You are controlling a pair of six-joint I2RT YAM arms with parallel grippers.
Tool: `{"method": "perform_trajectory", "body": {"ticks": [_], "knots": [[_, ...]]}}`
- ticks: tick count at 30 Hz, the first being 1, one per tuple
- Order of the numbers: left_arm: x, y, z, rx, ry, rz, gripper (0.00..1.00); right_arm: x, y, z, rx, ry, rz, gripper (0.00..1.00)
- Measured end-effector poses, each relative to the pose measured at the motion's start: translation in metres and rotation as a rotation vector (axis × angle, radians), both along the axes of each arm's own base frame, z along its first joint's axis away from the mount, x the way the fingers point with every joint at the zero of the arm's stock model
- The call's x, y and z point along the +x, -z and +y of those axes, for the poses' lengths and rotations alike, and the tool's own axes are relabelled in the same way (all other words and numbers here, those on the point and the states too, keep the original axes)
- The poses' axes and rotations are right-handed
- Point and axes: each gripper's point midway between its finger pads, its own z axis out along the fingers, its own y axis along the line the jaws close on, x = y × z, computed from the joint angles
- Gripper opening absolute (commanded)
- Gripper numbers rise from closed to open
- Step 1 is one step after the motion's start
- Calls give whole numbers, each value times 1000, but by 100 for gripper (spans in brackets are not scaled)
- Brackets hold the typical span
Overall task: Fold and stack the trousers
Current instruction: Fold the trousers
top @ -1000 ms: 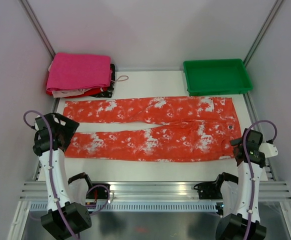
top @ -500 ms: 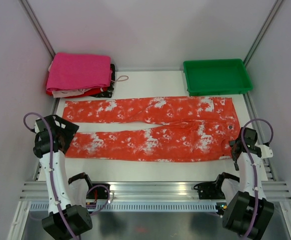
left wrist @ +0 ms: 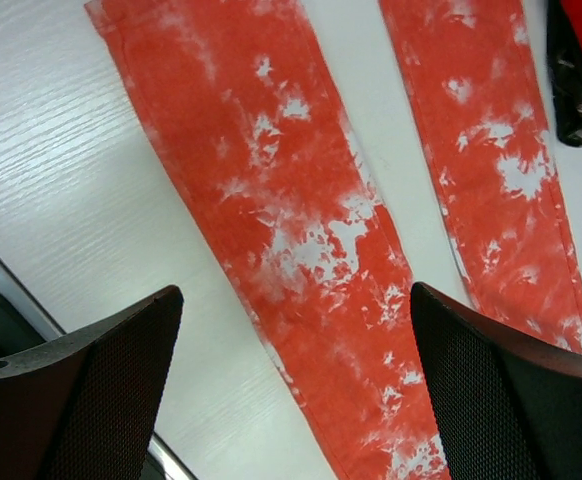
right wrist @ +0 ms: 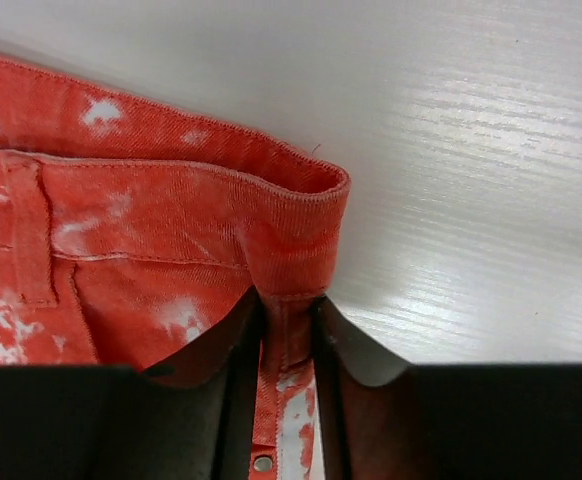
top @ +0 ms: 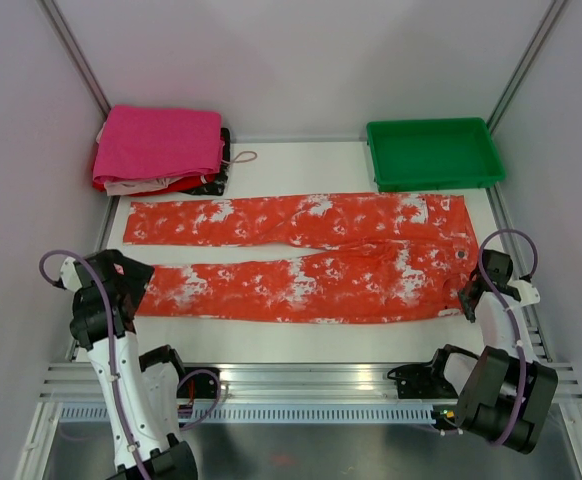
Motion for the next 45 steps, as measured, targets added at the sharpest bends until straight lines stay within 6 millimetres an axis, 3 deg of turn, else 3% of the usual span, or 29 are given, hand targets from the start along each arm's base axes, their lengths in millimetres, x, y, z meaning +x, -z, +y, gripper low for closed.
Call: {"method": "perform_trajectory", "body": {"ticks": [6,10,16,19,28,35,45], "knots": [[-20,26,1,-61,-115,115,96,3,-4,0,-1,-14,-25,15],[-23,37,1,-125,-215,150,91,5,-5,1,3,-25,-33,11],[-32,90,-4,-232,-317,343,88,7,-1,2,28,-37,-8,8],[-40,106,-1,-237,-362,443,88,11,-1,1,38,-49,9,7],[-27,112,33,-132,-447,429,76,16,-6,2,50,-65,-16,6],[-16,131,47,-157,-456,511,75,19,-9,3,52,-70,-34,6],[-4,155,55,-218,-432,438,78,18,-2,3,61,-67,-12,6]]}}
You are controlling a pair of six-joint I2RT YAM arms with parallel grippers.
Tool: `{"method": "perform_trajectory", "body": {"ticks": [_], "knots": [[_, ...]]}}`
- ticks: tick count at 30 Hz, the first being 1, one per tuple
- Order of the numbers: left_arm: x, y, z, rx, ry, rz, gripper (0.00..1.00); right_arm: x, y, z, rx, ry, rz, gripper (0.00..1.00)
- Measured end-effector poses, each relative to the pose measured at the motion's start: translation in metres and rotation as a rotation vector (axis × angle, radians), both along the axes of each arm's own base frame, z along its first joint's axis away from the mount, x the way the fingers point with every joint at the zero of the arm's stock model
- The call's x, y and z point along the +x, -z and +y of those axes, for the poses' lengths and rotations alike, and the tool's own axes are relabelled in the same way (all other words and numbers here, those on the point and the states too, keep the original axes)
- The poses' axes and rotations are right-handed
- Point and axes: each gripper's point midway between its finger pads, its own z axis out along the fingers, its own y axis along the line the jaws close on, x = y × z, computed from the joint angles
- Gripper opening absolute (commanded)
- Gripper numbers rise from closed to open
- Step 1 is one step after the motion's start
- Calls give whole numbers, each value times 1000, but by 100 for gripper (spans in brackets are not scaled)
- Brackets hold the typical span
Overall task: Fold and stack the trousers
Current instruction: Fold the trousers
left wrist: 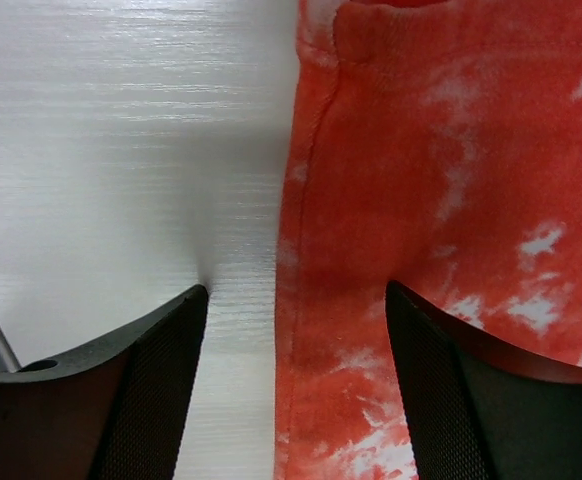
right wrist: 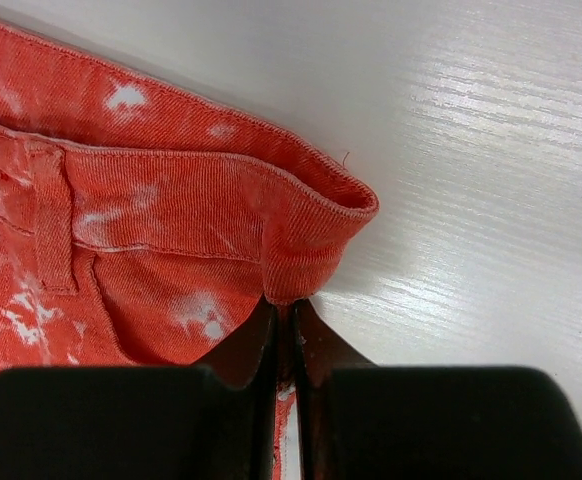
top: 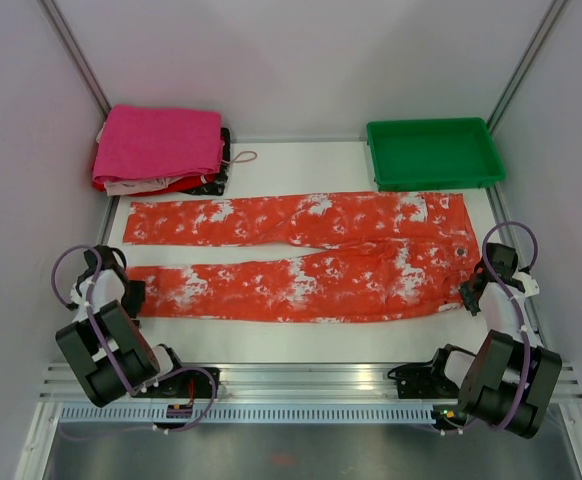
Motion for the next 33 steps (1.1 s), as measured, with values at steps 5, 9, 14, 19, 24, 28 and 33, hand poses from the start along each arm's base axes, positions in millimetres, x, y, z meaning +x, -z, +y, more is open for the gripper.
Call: {"method": "perform_trajectory", "body": {"ticks": [5,9,14,19,24,28,33], "knots": [[14,-2,2,28,41,-96,78,1,1,0,1,3,1,6],[25,-2,6,43,57,-137,63,0,2,0,3,8,4,6],[31,2,10,43,67,-132,32,0,3,-1,2,12,7,6],[36,3,13,42,67,-144,2,0,2,-1,0,12,7,1],[36,2,13,39,70,-146,2,1,-2,-1,-4,11,-3,0],[22,-6,9,35,65,-95,2,9,-24,-6,-36,7,-55,0],[20,-58,17,132,62,-153,2,27,-73,-14,-101,-5,-177,0]]}}
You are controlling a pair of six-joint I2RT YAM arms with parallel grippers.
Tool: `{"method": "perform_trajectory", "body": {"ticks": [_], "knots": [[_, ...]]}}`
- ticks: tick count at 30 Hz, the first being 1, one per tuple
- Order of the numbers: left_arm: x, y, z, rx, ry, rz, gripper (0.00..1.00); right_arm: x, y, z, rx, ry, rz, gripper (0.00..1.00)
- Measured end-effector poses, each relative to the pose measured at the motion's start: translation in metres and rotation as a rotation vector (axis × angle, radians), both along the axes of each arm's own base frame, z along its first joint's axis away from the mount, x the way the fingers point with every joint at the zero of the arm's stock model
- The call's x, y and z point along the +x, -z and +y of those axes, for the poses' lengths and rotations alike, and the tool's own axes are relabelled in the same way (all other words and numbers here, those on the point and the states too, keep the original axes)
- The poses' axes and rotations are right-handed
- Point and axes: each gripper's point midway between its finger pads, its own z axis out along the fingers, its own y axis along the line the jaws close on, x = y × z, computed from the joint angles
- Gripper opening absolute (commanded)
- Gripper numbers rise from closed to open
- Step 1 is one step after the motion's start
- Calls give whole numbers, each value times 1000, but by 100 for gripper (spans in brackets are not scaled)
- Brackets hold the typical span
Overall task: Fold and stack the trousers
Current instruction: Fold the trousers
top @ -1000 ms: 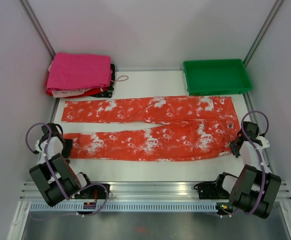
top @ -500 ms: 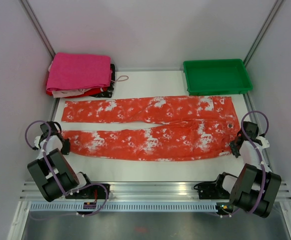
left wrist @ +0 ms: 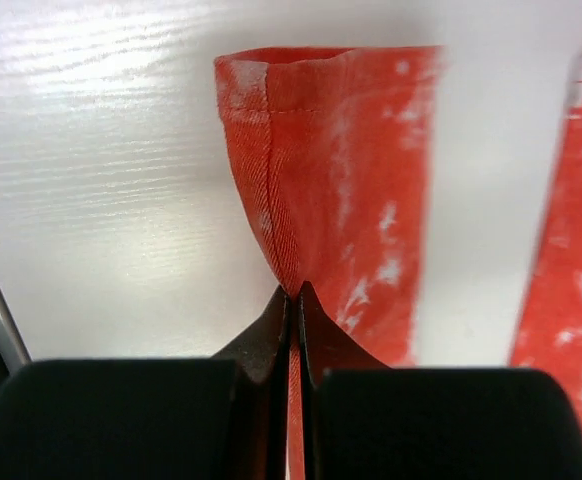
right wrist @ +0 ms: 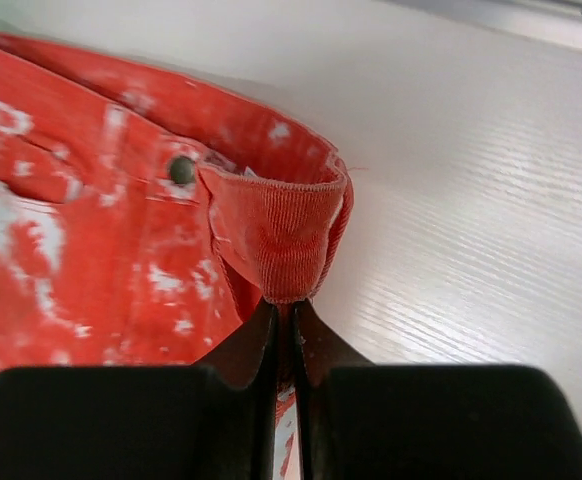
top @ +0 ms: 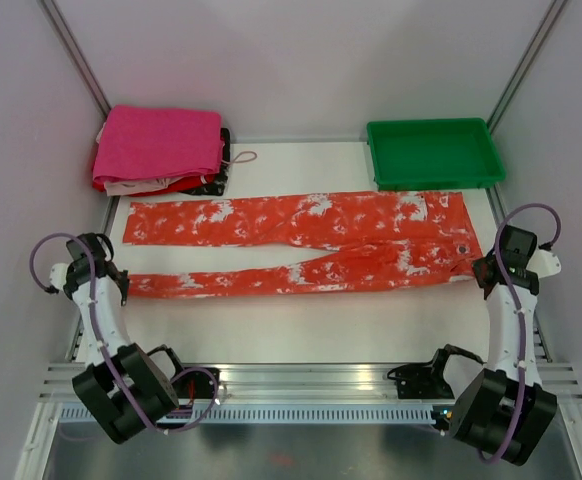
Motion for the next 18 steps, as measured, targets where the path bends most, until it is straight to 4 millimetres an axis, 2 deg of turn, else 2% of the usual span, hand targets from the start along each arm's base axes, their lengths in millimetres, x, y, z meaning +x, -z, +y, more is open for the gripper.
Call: {"method": "perform_trajectory", "body": {"ticks": [3,8,13,18], "knots": [[4,-38,4,59,12,-62,2,14,-35,-3,-33,-31,-53,0],[15,-80,12,119,38,-115,2,32,-77,-1,-62,-102,-127,0],[33,-97,19,124,63,-129,2,54,-95,3,-60,-201,-143,0],[58,-100,21,93,102,-125,2,87,-104,2,-42,-285,-131,0]]}}
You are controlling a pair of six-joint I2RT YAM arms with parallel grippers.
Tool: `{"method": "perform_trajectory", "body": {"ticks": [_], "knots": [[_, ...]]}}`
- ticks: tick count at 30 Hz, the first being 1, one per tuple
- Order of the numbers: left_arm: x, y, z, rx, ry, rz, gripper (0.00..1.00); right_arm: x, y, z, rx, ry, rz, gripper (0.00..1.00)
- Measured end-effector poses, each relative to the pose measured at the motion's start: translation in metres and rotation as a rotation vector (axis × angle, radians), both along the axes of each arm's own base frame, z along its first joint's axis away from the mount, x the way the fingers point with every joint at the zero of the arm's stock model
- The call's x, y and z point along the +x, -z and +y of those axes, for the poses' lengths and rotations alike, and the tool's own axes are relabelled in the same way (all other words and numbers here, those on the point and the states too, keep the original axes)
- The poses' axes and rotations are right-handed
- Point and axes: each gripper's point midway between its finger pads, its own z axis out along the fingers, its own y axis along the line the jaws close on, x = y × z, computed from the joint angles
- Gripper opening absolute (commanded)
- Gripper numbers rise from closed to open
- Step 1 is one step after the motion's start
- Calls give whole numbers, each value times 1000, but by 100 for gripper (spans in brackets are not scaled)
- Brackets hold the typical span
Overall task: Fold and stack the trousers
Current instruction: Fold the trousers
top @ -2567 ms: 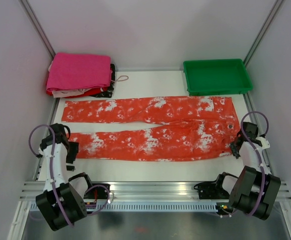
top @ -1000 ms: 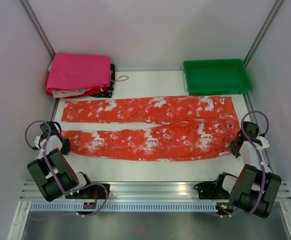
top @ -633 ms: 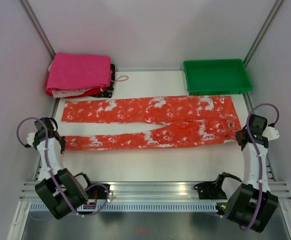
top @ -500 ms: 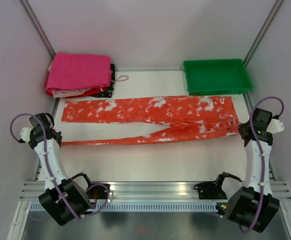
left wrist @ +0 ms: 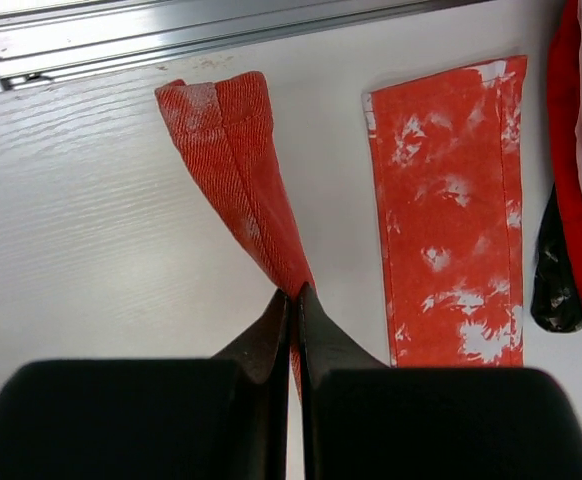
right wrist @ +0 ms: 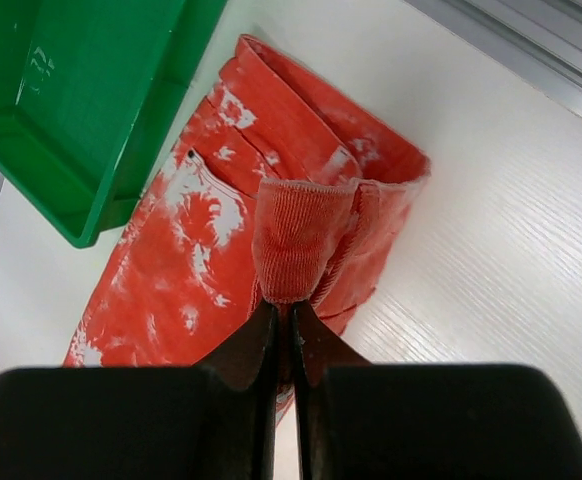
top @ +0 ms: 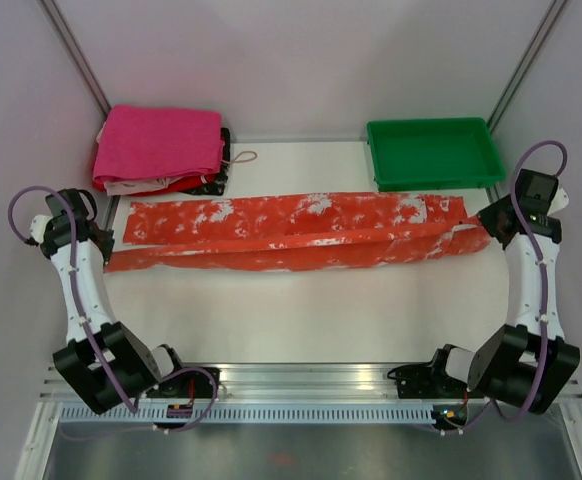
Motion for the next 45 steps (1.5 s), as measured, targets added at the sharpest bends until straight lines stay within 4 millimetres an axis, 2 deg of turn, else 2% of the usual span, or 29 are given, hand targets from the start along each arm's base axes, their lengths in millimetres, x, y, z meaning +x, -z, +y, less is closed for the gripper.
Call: {"method": "perform_trajectory", "body": {"ticks": [4,8,16,19,24,27,31,33,39,45], "knots": [[38,2,-4,17,71,27,2,33,12,-5,26,-55,41,0],[72,4,-7,77,116,51,2,49,35,-8,41,-81,77,0],[105,10,-2,118,128,84,2,88,39,-3,59,-170,8,0],[129,4,-2,157,145,81,2,112,45,-2,66,-210,-1,0],[162,-1,0,199,155,81,2,138,55,0,54,-245,7,0],[167,11,1,196,155,120,2,148,64,1,58,-258,24,0],[161,34,1,177,149,200,2,152,83,1,74,-261,62,0],[158,36,1,175,149,217,2,151,89,1,78,-264,77,0],[157,26,1,186,153,198,2,150,90,1,71,-271,85,0],[150,-8,0,222,172,142,2,150,88,0,65,-268,81,0]]}}
